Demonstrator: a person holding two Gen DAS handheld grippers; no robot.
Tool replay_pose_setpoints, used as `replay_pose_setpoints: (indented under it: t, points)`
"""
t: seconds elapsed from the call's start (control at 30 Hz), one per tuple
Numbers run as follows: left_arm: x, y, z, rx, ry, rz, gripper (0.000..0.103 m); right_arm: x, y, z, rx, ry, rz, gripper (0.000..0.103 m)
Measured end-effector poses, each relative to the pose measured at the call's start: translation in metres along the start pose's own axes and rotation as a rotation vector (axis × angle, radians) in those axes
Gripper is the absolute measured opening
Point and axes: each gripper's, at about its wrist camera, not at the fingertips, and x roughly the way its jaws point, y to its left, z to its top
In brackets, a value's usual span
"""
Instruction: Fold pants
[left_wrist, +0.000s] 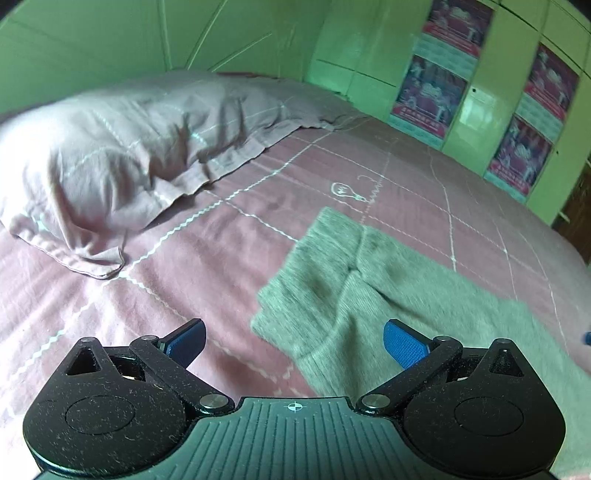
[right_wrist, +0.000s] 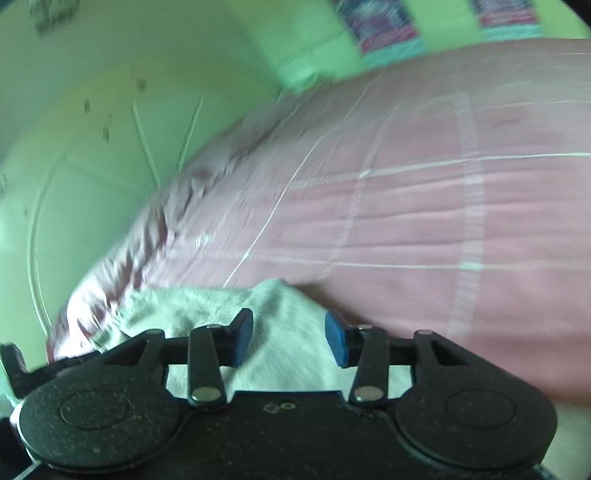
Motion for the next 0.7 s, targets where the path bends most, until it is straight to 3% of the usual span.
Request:
replay_pose_setpoints:
  t: [0.1, 0.27, 0.37, 0.4, 0.47, 0.6, 0.67, 0.7]
  points:
    - [0.018, 0.01, 0.003, -0.044, 0.049, -0.037, 0.068, 0.036, 0.012, 0.006, -0.046, 0.06, -0.026, 0.035]
    - [0.029, 0.019, -0.004, -0.061, 0.058, -0.085, 0.065, 0.065, 0.011, 0.003, -0.068, 0.122, -0.034, 0.035]
    - [0.032, 0.021, -0.005, -0.067, 0.052, -0.117, 0.056, 0.081, 0.017, 0.004, -0.097, 0.177, 0.002, 0.027]
    - [0.033, 0.021, -0.005, -0.061, 0.048, -0.12, 0.056, 0.086, 0.02, 0.005, -0.123, 0.195, -0.017, 0.022]
    - [0.031, 0.02, -0.005, -0.049, 0.042, -0.129, 0.05, 0.09, 0.031, 0.006, -0.181, 0.207, -0.016, 0.0]
    - [0.019, 0.03, 0.005, -0.068, -0.004, -0.16, 0.037, 0.075, 0.05, 0.018, -0.176, 0.113, 0.002, 0.0]
    - [0.016, 0.032, 0.011, -0.043, -0.013, -0.159, 0.036, 0.076, 0.053, 0.019, -0.178, 0.114, -0.005, 0.0]
    - [0.018, 0.033, 0.012, -0.022, 0.0, -0.149, 0.036, 0.083, 0.051, 0.014, -0.195, 0.14, -0.052, 0.0]
